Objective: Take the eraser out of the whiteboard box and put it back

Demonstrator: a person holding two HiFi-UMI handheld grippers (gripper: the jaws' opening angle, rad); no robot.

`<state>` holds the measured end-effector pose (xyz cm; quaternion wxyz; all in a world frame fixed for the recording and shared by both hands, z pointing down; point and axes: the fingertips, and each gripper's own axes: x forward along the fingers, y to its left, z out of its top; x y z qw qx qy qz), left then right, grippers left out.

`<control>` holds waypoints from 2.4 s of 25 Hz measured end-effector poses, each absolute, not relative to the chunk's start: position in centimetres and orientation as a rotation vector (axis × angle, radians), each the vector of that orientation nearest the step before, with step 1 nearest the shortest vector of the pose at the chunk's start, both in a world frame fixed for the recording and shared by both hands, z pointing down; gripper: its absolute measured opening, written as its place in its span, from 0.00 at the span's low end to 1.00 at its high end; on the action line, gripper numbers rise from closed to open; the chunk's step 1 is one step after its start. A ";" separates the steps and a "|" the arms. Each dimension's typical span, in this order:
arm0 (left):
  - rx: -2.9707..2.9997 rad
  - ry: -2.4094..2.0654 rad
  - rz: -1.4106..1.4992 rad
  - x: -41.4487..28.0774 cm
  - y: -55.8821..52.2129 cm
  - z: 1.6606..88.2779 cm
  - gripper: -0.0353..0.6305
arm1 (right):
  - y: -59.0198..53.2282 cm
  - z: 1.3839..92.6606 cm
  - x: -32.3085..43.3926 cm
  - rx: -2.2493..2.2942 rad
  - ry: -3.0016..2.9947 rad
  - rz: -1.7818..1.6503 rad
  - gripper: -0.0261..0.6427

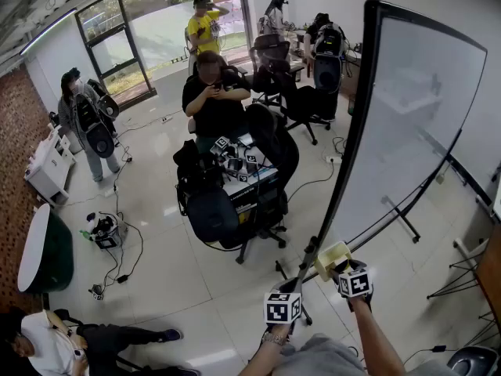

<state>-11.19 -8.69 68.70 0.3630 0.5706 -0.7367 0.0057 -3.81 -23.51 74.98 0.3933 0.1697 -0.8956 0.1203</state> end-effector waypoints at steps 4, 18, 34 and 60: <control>1.455 -1.891 0.026 -12.3 -9.7 69.2 0.06 | -24.1 77.4 -3.9 0.412 -2.207 0.305 0.52; 1.425 -1.945 0.005 -14.5 -13.5 68.3 0.06 | -26.7 63.8 -6.8 0.300 -2.438 0.289 0.44; 1.427 -1.926 0.010 -13.5 -13.2 68.9 0.06 | -24.2 72.3 -7.8 0.256 -2.360 0.298 0.52; 1.232 -2.054 0.094 -0.4 -7.7 73.2 0.06 | -10.3 71.7 3.0 -0.015 -2.387 0.333 0.05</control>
